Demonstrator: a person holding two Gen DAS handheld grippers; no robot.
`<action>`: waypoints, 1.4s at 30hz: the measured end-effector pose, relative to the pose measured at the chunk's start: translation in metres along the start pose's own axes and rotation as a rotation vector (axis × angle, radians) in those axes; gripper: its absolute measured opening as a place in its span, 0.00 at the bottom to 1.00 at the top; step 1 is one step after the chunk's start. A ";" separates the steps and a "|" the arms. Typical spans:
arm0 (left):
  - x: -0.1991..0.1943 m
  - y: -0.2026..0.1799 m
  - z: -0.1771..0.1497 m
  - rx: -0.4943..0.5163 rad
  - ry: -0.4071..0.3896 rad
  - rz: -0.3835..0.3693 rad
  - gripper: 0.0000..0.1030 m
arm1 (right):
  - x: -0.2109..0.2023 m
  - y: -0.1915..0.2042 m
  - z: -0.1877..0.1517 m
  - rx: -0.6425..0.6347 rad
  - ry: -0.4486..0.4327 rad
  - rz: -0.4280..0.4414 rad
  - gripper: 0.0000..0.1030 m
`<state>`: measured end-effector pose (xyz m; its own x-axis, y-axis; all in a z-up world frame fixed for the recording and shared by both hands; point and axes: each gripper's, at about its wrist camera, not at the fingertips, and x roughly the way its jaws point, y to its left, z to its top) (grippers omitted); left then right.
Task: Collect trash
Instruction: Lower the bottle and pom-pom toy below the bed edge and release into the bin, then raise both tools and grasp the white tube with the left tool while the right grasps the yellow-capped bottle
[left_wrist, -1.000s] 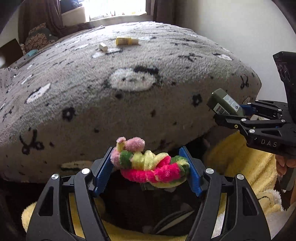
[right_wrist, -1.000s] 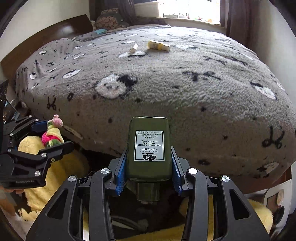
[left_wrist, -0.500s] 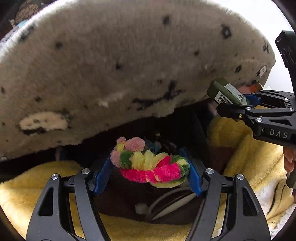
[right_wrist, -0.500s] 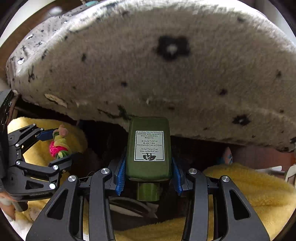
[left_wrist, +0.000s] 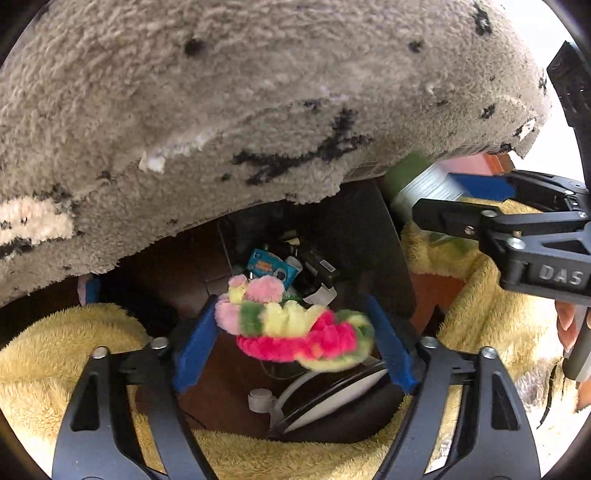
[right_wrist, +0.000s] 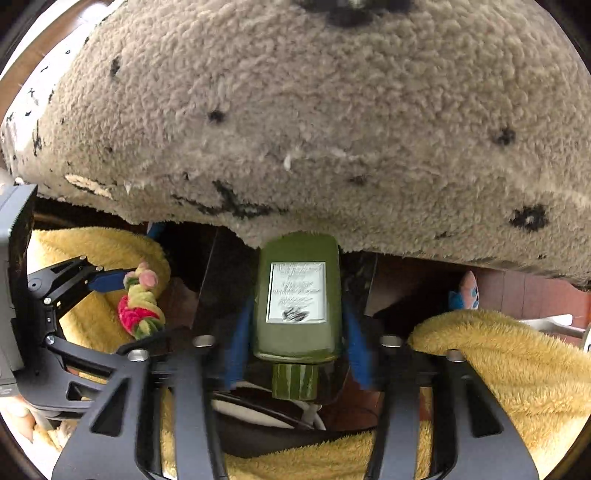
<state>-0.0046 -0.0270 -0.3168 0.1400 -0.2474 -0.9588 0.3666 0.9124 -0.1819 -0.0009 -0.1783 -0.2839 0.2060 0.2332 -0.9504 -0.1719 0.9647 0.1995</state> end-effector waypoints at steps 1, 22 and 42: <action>0.001 -0.005 0.002 -0.001 -0.003 0.002 0.80 | -0.002 0.000 0.001 0.000 -0.005 -0.003 0.61; -0.101 -0.015 0.015 0.020 -0.239 0.083 0.92 | -0.075 -0.019 0.022 0.026 -0.190 -0.068 0.94; -0.191 0.035 0.084 -0.064 -0.494 0.235 0.92 | -0.154 -0.017 0.106 -0.036 -0.456 -0.176 0.94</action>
<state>0.0586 0.0245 -0.1218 0.6322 -0.1447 -0.7612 0.2194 0.9756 -0.0031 0.0723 -0.2172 -0.1156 0.6342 0.1047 -0.7661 -0.1286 0.9913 0.0290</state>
